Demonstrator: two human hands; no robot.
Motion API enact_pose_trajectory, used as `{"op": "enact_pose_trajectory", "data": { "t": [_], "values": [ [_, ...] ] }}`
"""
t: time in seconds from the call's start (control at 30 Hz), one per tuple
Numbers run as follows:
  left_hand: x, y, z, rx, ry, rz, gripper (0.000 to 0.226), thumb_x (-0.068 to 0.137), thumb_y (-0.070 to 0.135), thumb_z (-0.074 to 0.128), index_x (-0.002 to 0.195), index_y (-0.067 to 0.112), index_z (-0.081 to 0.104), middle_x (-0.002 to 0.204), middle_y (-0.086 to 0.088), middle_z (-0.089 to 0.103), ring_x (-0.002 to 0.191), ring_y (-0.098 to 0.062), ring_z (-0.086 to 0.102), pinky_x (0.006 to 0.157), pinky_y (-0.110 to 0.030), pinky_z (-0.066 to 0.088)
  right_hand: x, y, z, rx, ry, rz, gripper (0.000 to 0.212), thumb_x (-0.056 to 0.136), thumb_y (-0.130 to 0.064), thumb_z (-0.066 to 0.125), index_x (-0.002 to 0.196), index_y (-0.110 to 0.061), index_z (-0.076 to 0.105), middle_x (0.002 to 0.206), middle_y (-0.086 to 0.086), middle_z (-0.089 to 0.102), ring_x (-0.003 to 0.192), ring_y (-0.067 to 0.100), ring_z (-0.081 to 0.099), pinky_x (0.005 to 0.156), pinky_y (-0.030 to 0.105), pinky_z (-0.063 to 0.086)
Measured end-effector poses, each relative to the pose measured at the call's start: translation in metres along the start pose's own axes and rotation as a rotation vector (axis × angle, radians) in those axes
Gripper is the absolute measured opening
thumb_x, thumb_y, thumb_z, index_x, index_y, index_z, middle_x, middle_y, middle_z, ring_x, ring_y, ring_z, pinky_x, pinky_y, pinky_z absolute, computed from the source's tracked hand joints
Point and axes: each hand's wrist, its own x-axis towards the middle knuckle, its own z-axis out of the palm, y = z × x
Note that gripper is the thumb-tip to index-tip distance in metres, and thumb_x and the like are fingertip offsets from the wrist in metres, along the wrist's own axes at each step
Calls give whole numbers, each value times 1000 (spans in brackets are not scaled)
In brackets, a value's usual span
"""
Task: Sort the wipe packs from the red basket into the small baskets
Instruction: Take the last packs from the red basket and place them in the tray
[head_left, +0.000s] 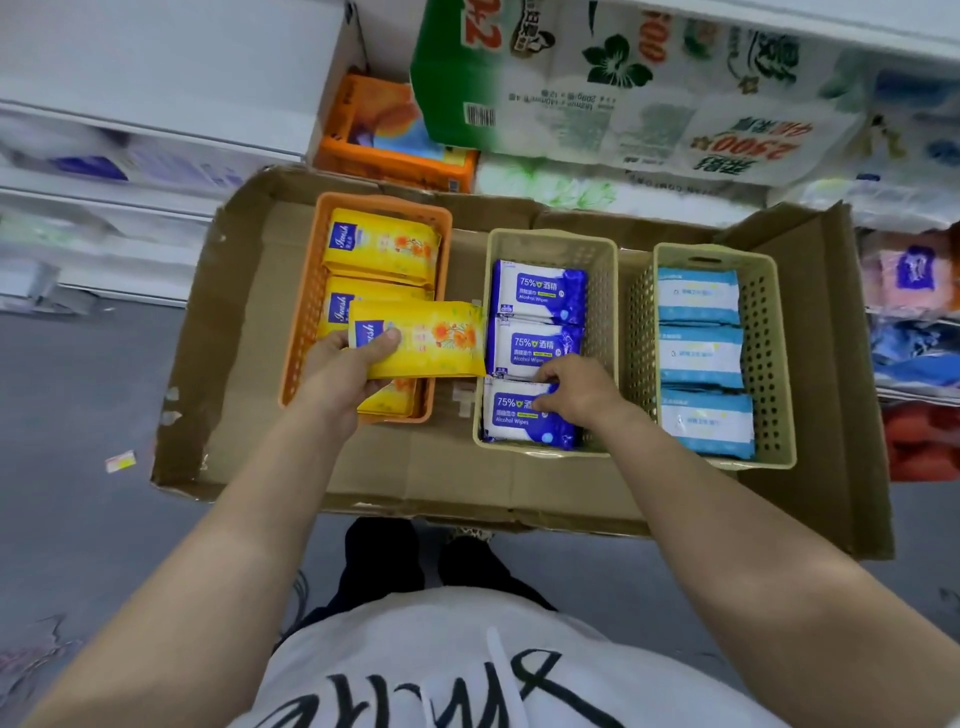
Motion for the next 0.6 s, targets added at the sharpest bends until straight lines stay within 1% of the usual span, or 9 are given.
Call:
{"op": "enact_pose_trajectory", "data": {
  "t": [0.1, 0.27, 0.3, 0.37, 0.4, 0.43, 0.47, 0.53, 0.6],
  "values": [
    [3, 0, -6, 5, 0, -10, 38, 79, 24, 82, 112, 17, 64, 111, -1, 71, 98, -18, 71, 73, -31, 58, -5, -3, 7, -146, 124, -37, 42, 79, -26, 82, 117, -20, 66, 123, 4, 65, 111, 21, 61, 84, 32, 51],
    [6, 3, -12, 21, -32, -18, 38, 80, 24, 80, 113, 16, 63, 111, -1, 71, 95, -16, 71, 63, -25, 57, -14, -15, 13, -359, 278, 6, 48, 83, -23, 75, 123, -12, 53, 128, 11, 52, 120, 28, 46, 96, 39, 46],
    [7, 4, -13, 29, -40, -14, 40, 80, 24, 80, 115, 15, 63, 112, -2, 71, 95, -16, 71, 63, -25, 57, -14, -22, 10, -307, 346, -1, 43, 84, -25, 73, 120, -12, 54, 126, 11, 54, 119, 28, 47, 95, 38, 46],
    [10, 6, -16, 54, -60, -13, 43, 80, 23, 80, 118, 12, 62, 113, -3, 71, 96, -17, 70, 65, -25, 57, -14, -45, 1, -12, 494, -48, 32, 88, -32, 71, 112, -14, 59, 117, 6, 59, 113, 23, 52, 90, 34, 45],
    [11, 8, -17, 74, -82, -18, 45, 80, 23, 80, 119, 12, 62, 114, -4, 70, 98, -19, 70, 67, -27, 57, -13, -59, -5, 129, 523, -107, 32, 88, -36, 70, 110, -15, 61, 115, 3, 61, 111, 20, 53, 89, 32, 45],
    [13, 10, -19, 102, -113, -22, 45, 79, 23, 81, 119, 12, 63, 114, -4, 71, 100, -20, 69, 71, -30, 58, -10, -75, -12, 228, 501, -177, 35, 87, -40, 71, 112, -17, 63, 115, 0, 62, 110, 15, 54, 89, 29, 46],
    [14, 13, -20, 130, -148, -22, 44, 78, 23, 81, 118, 13, 64, 114, -4, 71, 102, -21, 69, 76, -33, 58, -8, -92, -19, 302, 421, -239, 40, 85, -44, 72, 115, -20, 64, 116, -4, 62, 109, 10, 55, 87, 25, 46],
    [15, 19, -22, 164, -210, -13, 45, 77, 24, 82, 117, 15, 65, 114, -4, 72, 104, -24, 69, 86, -42, 58, -3, -121, -30, 372, 127, -299, 51, 79, -52, 76, 122, -27, 62, 120, -12, 62, 108, 1, 57, 84, 19, 47],
    [17, 26, -25, 158, -250, -11, 47, 77, 24, 82, 120, 15, 64, 116, -6, 72, 105, -26, 70, 91, -45, 56, 4, -139, -35, 295, -131, -287, 58, 77, -50, 78, 127, -27, 60, 127, -8, 61, 113, 8, 59, 90, 28, 53]
  ]
}}
